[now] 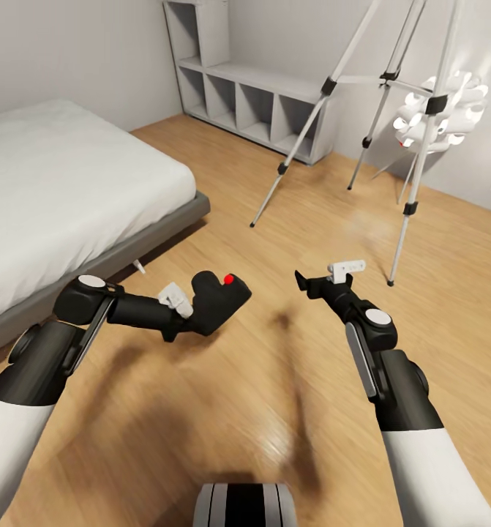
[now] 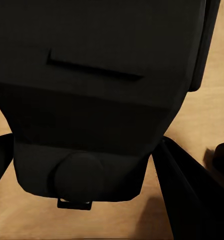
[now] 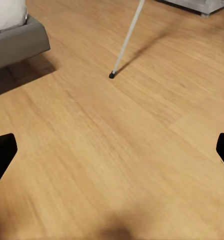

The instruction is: Attach the digital camera to the camera tripod in the bedroom.

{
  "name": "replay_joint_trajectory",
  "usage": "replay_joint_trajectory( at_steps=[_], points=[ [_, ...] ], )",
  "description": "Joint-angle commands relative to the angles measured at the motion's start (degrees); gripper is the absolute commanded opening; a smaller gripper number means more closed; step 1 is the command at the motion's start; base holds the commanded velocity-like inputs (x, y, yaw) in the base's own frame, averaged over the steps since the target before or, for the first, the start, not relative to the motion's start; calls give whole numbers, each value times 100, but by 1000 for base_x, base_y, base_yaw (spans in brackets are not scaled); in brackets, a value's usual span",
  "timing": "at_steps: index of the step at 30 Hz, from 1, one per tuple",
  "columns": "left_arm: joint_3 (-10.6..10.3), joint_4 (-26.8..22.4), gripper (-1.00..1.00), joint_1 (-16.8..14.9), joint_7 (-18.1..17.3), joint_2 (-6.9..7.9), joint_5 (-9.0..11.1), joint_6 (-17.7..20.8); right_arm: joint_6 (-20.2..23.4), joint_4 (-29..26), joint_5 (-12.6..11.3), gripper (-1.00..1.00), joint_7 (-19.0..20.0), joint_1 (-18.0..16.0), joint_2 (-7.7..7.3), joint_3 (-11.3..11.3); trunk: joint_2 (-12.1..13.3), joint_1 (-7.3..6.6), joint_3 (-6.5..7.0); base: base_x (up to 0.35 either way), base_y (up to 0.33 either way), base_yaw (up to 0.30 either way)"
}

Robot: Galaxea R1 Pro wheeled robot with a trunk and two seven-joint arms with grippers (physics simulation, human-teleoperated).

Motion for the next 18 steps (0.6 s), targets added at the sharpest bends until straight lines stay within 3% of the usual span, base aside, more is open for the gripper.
replay_joint_trajectory(
  at_steps=[1,3,4,6,18],
  points=[
    [11,-2,-100,-5,-58,57,-48,111,32,-7,1,100,22,1,2,-78,0,-3,19,0,0,0],
    [27,0,-100,-5,-58,118,-46,150,31,-7,2,100,23,2,2,-169,3,-8,63,0,0,0],
    [63,1,-100,-5,-61,196,-43,203,26,-7,-3,100,25,2,2,-380,4,-11,85,0,0,0],
    [70,1,-100,-5,-62,209,-42,214,24,-7,-4,100,26,3,2,-449,7,-16,130,0,0,0],
    [74,-21,-100,-5,-73,226,-41,238,17,-7,-6,100,26,5,2,-520,23,-47,395,0,0,0]
  ],
)
